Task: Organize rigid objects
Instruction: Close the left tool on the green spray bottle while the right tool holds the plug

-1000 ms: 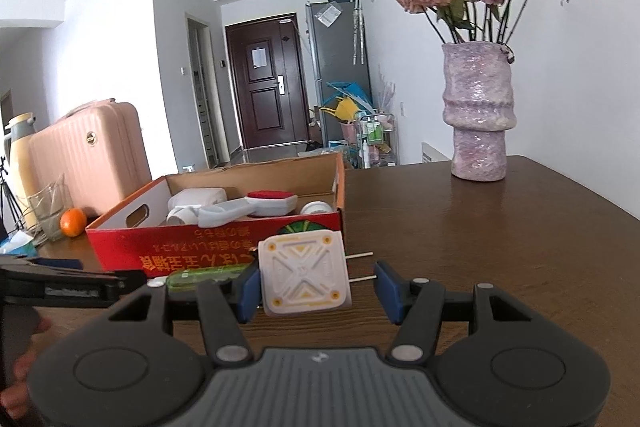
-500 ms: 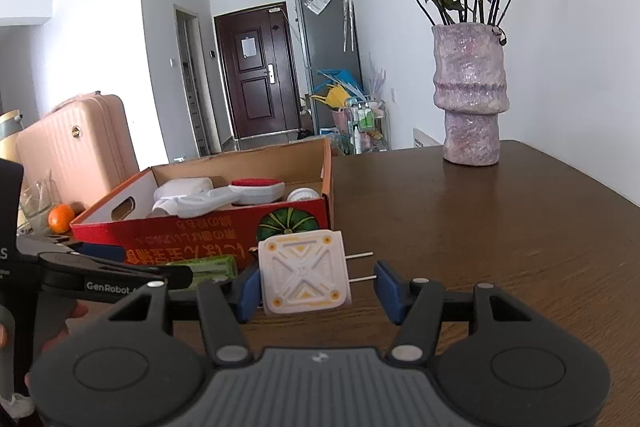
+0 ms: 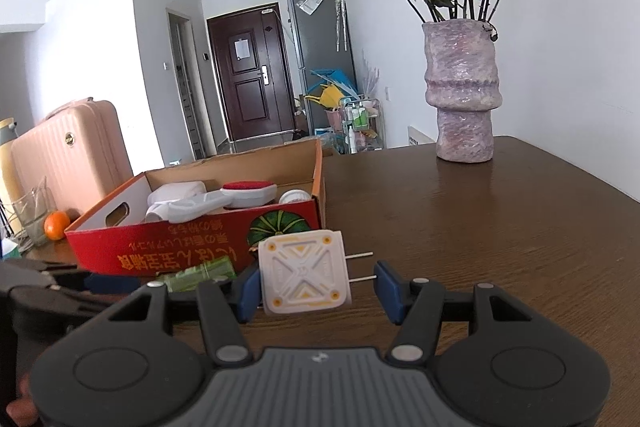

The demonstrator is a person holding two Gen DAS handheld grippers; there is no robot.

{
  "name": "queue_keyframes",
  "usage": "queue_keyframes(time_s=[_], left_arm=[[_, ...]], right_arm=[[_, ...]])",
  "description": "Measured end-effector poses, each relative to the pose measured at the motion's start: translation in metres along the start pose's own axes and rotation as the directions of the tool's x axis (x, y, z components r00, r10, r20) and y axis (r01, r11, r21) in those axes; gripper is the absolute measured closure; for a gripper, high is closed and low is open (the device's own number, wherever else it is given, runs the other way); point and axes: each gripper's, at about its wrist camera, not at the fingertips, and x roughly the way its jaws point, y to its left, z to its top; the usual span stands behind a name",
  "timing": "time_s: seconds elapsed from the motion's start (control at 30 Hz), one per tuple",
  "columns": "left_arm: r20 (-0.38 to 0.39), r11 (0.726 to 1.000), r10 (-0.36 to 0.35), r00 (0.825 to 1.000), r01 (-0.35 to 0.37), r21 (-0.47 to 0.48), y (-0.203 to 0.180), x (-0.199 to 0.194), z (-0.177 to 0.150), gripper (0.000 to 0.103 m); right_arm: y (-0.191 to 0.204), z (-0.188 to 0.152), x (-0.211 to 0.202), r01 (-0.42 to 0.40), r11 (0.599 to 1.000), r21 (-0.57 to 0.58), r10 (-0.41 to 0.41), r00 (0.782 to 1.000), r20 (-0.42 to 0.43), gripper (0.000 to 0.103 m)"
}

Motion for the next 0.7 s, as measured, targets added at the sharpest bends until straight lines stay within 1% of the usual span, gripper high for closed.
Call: queue_keyframes(time_s=[0.13, 0.23, 0.33, 0.37, 0.43, 0.47, 0.5, 0.53, 0.57, 0.6, 0.63, 0.7], left_arm=[[0.01, 1.0, 0.012, 1.0, -0.012, -0.019, -0.004, 0.003, 0.004, 0.028], [-0.002, 1.0, 0.021, 1.0, -0.021, -0.022, -0.005, 0.013, 0.009, 0.028], [-0.027, 1.0, 0.005, 1.0, -0.005, -0.009, -0.007, 0.022, 0.01, 0.03], [-0.036, 1.0, -0.003, 0.999, 0.003, -0.002, -0.008, 0.024, 0.01, 0.032], [-0.051, 1.0, -0.015, 0.999, 0.016, 0.013, -0.012, 0.029, 0.01, 0.04], [-0.06, 1.0, -0.018, 0.998, 0.019, 0.016, -0.013, 0.032, 0.01, 0.045], [-0.07, 1.0, -0.012, 0.997, 0.014, 0.021, -0.014, 0.035, 0.01, 0.052], [-0.078, 1.0, -0.005, 0.997, 0.006, 0.023, -0.015, 0.038, 0.009, 0.054], [-0.074, 1.0, 0.001, 0.997, 0.001, 0.024, -0.016, 0.037, 0.008, 0.062], [-0.076, 1.0, -0.009, 0.997, 0.011, 0.017, -0.016, 0.035, 0.008, 0.069], [-0.076, 1.0, -0.017, 0.997, 0.018, 0.009, -0.016, 0.035, 0.007, 0.071], [-0.074, 1.0, -0.021, 0.997, 0.021, -0.002, -0.016, 0.032, 0.005, 0.071]], right_arm=[[-0.007, 0.002, 0.004, 0.012, 1.0, 0.005, -0.012, 1.0, -0.006, 0.045], [-0.014, 0.003, 0.008, 0.022, 1.0, 0.015, -0.022, 1.0, -0.015, 0.045], [-0.02, 0.004, 0.011, 0.031, 0.999, 0.021, -0.03, 0.999, -0.024, 0.045], [-0.022, 0.003, 0.012, 0.033, 0.999, 0.024, -0.033, 0.999, -0.026, 0.045], [-0.024, 0.003, 0.013, 0.038, 0.999, 0.027, -0.037, 0.999, -0.03, 0.045], [-0.025, 0.003, 0.014, 0.039, 0.999, 0.028, -0.038, 0.999, -0.031, 0.045], [-0.025, 0.003, 0.014, 0.038, 0.999, 0.027, -0.037, 0.999, -0.034, 0.045], [-0.025, 0.003, 0.015, 0.038, 0.999, 0.026, -0.037, 0.999, -0.036, 0.045], [-0.024, 0.003, 0.015, 0.038, 0.999, 0.025, -0.037, 0.999, -0.037, 0.045], [-0.024, 0.003, 0.015, 0.037, 0.999, 0.024, -0.036, 0.999, -0.037, 0.045], [-0.024, 0.003, 0.015, 0.036, 0.999, 0.024, -0.036, 0.999, -0.036, 0.045], [-0.024, 0.003, 0.014, 0.037, 0.999, 0.025, -0.036, 0.999, -0.037, 0.045]])
